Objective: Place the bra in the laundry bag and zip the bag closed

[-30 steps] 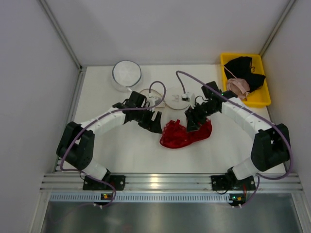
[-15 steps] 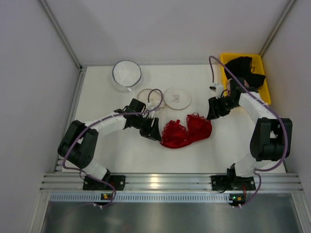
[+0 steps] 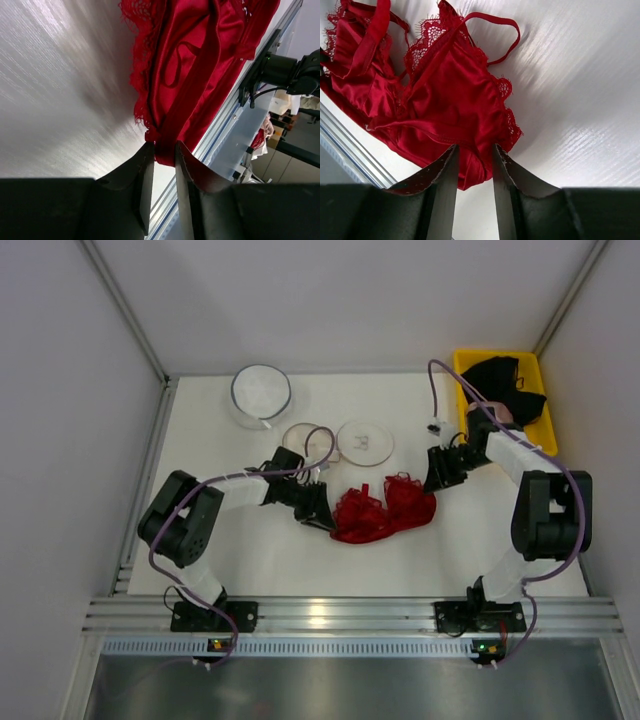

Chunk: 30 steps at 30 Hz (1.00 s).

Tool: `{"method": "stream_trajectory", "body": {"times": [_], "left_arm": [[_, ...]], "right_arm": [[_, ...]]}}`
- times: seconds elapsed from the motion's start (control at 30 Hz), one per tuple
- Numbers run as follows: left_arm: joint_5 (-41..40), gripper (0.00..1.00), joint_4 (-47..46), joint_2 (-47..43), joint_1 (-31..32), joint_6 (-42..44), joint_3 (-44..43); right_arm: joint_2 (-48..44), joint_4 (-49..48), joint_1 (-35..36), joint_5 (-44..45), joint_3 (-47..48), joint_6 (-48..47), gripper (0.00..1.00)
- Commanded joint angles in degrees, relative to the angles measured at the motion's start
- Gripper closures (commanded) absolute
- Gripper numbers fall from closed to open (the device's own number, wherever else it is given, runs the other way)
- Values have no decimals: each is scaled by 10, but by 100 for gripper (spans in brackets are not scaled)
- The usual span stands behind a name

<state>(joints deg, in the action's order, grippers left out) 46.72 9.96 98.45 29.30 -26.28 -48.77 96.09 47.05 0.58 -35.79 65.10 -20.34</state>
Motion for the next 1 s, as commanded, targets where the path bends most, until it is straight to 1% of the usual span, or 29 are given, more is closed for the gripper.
{"method": "stream_trajectory", "body": {"times": [0.0,0.03,0.07,0.1,0.13,0.17,0.2,0.37,0.53,0.57,0.6,0.67,0.7,0.87,0.93,0.97], "left_arm": [[20,73,-43,13,-2,-22,-29],[19,76,-43,14,-2,-23,-31],[21,80,-43,14,-2,-23,-33],[20,91,-43,13,-3,-23,-34],[19,97,-44,13,-2,-24,-34],[17,100,-42,12,-3,-26,-35],[15,100,-39,8,-2,-27,-36],[9,100,-23,-9,-3,-26,-36],[-4,100,-13,-17,-2,-11,-34],[-6,100,-10,-17,-3,-8,-35],[-8,100,-6,-17,-2,-5,-37],[-9,99,0,-18,-3,1,-39],[-10,99,1,-19,-3,3,-39],[-11,97,7,-23,-3,11,-42],[-11,96,9,-22,-2,15,-42],[-12,96,11,-19,-2,17,-44]], "right_arm": [[1,-10,-1,-33,-3,1,68],[1,-11,0,-42,-3,3,73],[0,-10,0,-45,-3,6,76],[0,-10,0,-51,-2,7,85],[-1,-10,0,-52,-1,9,89],[-6,-11,-1,-54,0,13,93],[-7,-9,0,-61,1,14,100],[-35,-11,0,-82,2,34,100],[-40,7,-1,-61,3,20,100],[-34,14,-1,-42,6,18,96],[-29,22,0,-35,16,14,73],[-27,41,-22,-24,24,3,64],[-29,41,-28,-19,28,5,56],[-35,21,-87,12,37,28,55],[-20,21,-97,9,28,31,55],[-13,19,-96,-7,24,35,55]]}}
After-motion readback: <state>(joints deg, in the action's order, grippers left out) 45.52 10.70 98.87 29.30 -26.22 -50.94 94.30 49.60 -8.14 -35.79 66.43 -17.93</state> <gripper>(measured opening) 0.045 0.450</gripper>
